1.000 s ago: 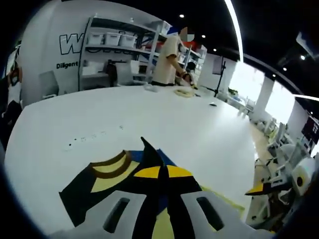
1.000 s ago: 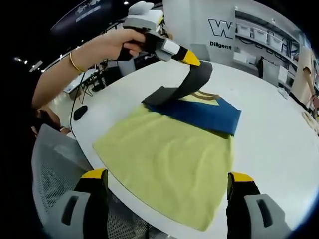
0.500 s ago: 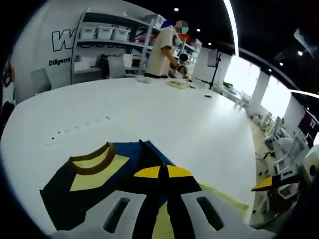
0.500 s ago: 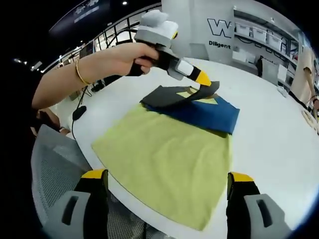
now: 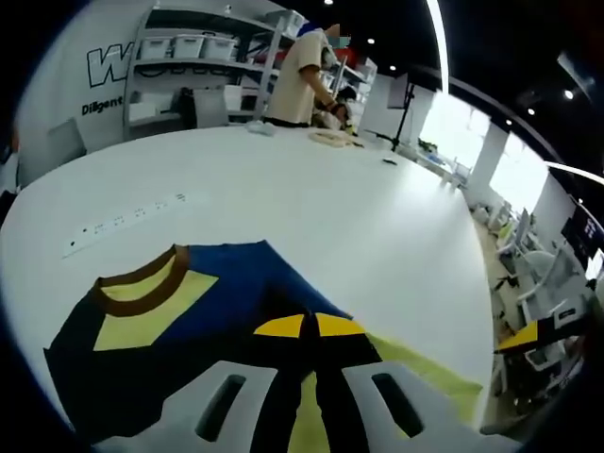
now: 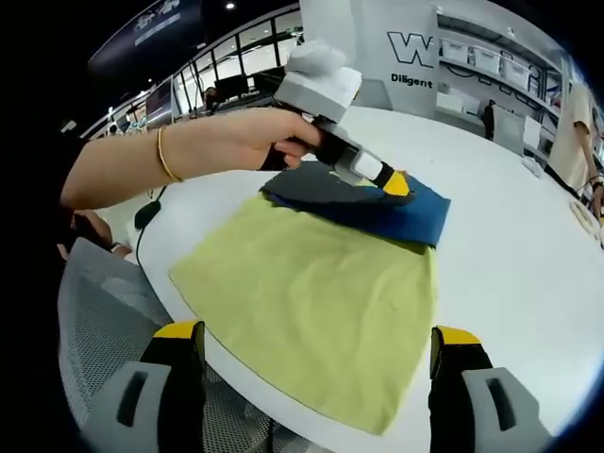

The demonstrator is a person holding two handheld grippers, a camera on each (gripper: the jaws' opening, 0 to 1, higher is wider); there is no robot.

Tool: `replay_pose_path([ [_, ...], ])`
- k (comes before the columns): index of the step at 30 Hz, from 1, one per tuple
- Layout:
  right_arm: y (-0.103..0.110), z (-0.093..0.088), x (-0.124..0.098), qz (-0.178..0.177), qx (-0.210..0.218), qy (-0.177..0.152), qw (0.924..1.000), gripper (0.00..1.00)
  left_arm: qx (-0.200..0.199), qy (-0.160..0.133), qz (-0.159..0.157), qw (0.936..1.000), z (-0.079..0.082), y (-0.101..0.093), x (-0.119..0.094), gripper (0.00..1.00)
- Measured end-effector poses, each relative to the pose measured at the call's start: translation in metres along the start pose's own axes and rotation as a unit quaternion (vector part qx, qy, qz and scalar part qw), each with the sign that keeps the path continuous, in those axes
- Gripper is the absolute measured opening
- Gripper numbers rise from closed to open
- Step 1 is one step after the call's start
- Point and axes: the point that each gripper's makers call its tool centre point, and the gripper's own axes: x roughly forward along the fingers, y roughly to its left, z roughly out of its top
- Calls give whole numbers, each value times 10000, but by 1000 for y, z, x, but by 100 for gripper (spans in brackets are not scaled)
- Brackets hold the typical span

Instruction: Fold the garment on the visible template until the final outline fits inside the template.

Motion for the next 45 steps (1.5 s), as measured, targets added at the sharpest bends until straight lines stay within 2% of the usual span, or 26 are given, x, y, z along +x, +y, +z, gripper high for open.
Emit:
replay_pose_path([
  [14, -5, -1, -1, -51, 80, -10, 10000, 99, 30, 426, -48, 9991, -34, -9, 26, 2],
  [21, -5, -3, -1, -60, 103, -2, 9999, 98, 13, 667, -373, 9971, -50, -24, 32, 4],
  [23, -6, -3, -1, -65, 105, 8, 9999, 98, 47, 604, -412, 9973, -47, -27, 31, 6],
  [25, -7, -1, -1, -68, 103, -8, 9999, 99, 288, 474, -347, 9979, -39, -24, 28, 14],
  [29, -9, 3, -1, -65, 174, -66, 9998, 99, 258, 355, -253, 9987, -28, -17, 22, 43],
  [34, -8, 3, 1, -45, 216, -18, 9998, 99, 224, 308, -45, 9993, -20, -5, 12, 60],
  [37, -6, 5, 1, -5, 265, -77, 9996, 99, 258, 319, 122, 9991, -18, 3, 5, 75],
  [40, -4, 5, 1, 25, 274, -98, 9996, 99, 405, 234, 222, 9987, -13, 6, 0, 92],
  [41, -4, 5, 1, 15, 278, -92, 9996, 99, 515, 125, 299, 9981, -7, 8, -3, 98],
  [43, -4, 4, 1, 16, 287, -80, 9996, 99, 618, -5, 301, 9976, -1, 8, -8, 99],
  [45, -4, 3, 1, 9, 294, -80, 9995, 99, 558, -27, 267, 9981, 2, 6, -12, 99],
])
